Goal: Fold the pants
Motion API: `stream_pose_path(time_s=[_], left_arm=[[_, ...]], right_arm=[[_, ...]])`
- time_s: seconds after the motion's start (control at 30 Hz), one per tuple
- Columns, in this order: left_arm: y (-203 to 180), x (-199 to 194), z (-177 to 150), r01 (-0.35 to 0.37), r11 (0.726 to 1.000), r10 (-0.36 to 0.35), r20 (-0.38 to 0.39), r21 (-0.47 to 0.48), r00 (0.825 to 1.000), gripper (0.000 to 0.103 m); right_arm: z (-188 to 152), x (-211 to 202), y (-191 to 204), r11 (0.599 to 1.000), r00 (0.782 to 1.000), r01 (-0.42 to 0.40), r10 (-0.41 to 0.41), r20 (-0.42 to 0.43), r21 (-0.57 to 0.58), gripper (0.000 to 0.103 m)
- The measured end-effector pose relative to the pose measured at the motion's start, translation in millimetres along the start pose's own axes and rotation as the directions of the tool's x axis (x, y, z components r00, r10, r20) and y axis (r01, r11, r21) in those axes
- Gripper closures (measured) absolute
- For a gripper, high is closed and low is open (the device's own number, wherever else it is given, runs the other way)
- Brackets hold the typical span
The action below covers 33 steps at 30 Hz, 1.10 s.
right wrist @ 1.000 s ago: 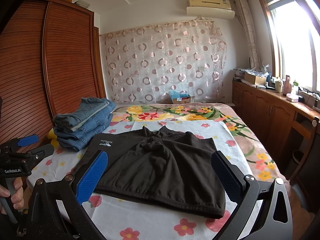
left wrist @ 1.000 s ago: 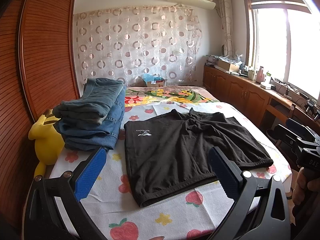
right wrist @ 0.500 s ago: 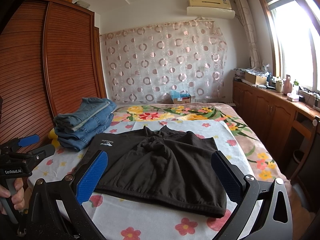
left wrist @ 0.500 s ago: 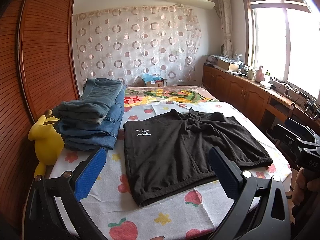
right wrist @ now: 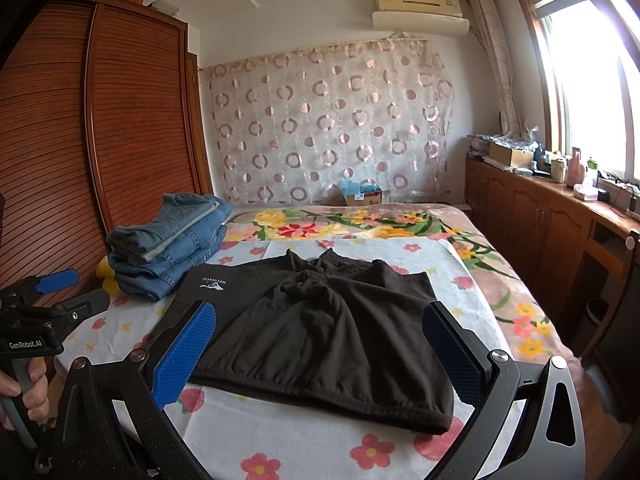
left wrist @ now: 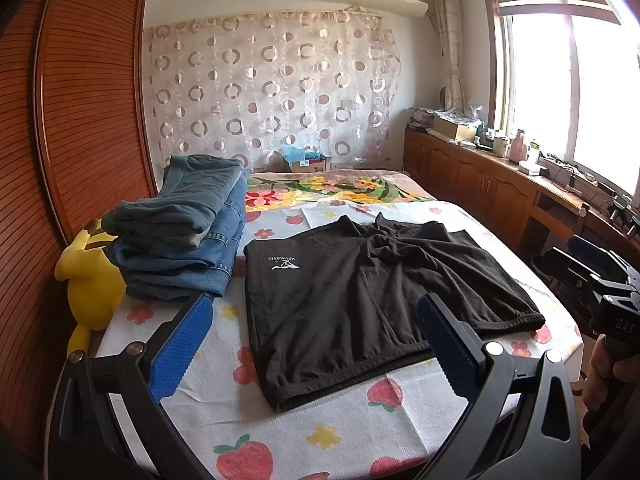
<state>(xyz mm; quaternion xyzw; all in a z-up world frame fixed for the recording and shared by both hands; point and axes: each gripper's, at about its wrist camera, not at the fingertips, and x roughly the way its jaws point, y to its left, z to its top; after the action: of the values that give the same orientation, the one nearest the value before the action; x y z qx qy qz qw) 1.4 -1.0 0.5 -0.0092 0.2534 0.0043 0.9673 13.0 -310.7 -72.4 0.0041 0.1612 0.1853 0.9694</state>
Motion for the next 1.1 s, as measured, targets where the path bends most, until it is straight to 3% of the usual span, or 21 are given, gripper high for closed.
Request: stream_pose_path(time_s=[0.83,1.1], left_arm=[[-12,-8,4,0.01,1.0,-0.01,0.005,0.009,1.0,0.001],[-16,8,1,0.024,0.999,-0.022,-0.033,0.047,0.999,0.001]], right_arm=[[0,-1,-1,1.0,1.0,-0.001,0.001,0.002,0.0,0.0],[3,2,-16,1.0,1.0,0.021,-0.021,0.0,0.01,0.0]])
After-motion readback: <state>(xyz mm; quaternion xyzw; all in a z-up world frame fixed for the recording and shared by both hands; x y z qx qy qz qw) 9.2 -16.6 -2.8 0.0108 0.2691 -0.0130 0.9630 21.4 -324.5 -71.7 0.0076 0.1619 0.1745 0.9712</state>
